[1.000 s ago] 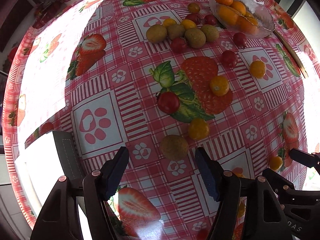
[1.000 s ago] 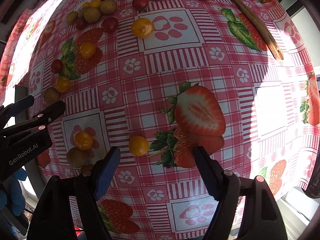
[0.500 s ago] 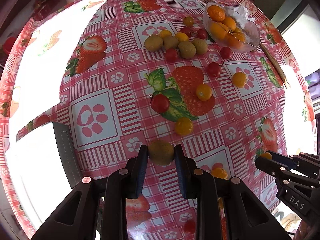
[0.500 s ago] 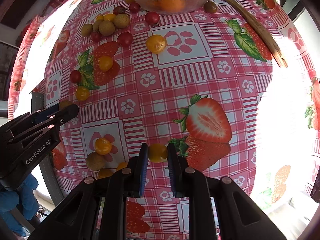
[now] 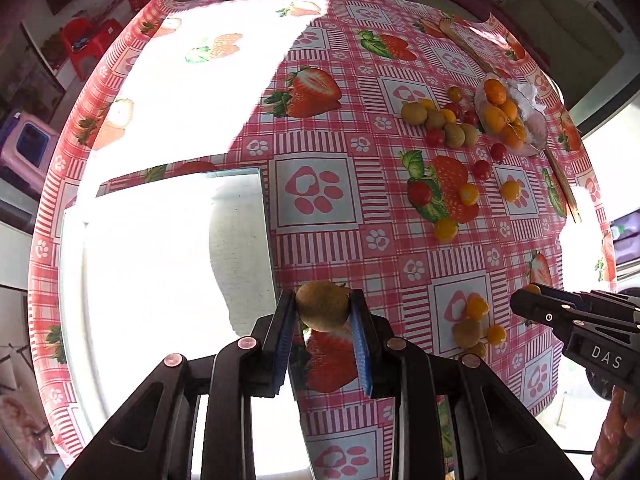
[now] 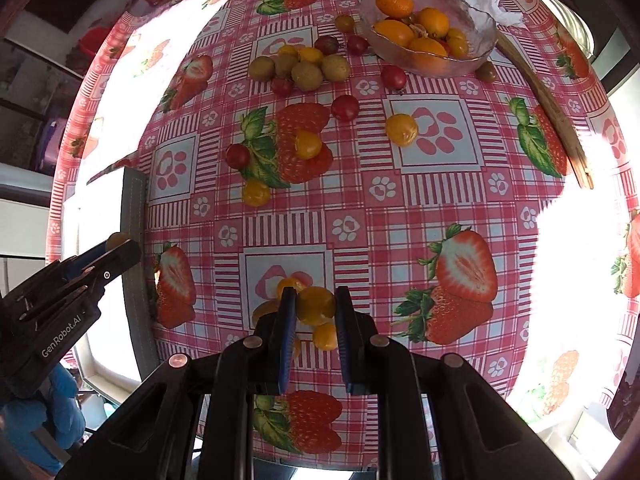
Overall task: Organize fruits
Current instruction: 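Carry both fruits over the white tray and open both grippers to drop them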
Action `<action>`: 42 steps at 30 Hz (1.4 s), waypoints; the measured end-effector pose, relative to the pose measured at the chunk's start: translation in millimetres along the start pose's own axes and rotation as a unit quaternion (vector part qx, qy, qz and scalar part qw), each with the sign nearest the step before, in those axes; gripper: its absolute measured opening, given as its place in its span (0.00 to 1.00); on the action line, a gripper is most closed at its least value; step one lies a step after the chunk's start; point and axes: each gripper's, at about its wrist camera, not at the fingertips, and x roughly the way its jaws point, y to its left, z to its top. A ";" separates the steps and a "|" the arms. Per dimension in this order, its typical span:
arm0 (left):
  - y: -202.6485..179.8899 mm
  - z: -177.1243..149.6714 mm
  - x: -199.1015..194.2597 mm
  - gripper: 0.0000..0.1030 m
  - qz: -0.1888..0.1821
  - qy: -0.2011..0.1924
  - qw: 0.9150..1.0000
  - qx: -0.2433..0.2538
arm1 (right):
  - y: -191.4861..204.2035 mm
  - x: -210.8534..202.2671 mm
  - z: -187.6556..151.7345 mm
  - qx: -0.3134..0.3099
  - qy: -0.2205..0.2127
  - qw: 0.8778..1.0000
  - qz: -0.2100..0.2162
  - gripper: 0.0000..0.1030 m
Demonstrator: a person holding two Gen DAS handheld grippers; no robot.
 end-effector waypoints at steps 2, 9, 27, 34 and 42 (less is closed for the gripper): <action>18.5 -8.3 -6.3 0.28 0.009 -0.004 1.000 -0.021 | 17.3 0.3 1.7 -0.019 0.001 1.000 0.009 0.20; 81.7 -36.6 -14.6 0.28 0.048 -0.006 0.994 -0.093 | 85.9 10.3 5.1 -0.092 0.018 0.995 0.036 0.20; 131.1 -76.8 18.8 0.28 0.097 0.017 0.983 -0.156 | 227.1 91.8 17.7 -0.222 0.086 0.970 0.041 0.20; 125.0 -81.0 24.3 0.47 0.110 0.025 0.983 -0.147 | 237.4 114.0 20.0 -0.226 0.100 0.969 0.025 0.21; 119.3 -79.9 24.6 0.76 0.131 0.030 0.982 -0.131 | 236.8 98.5 35.1 -0.205 0.087 0.973 0.054 0.69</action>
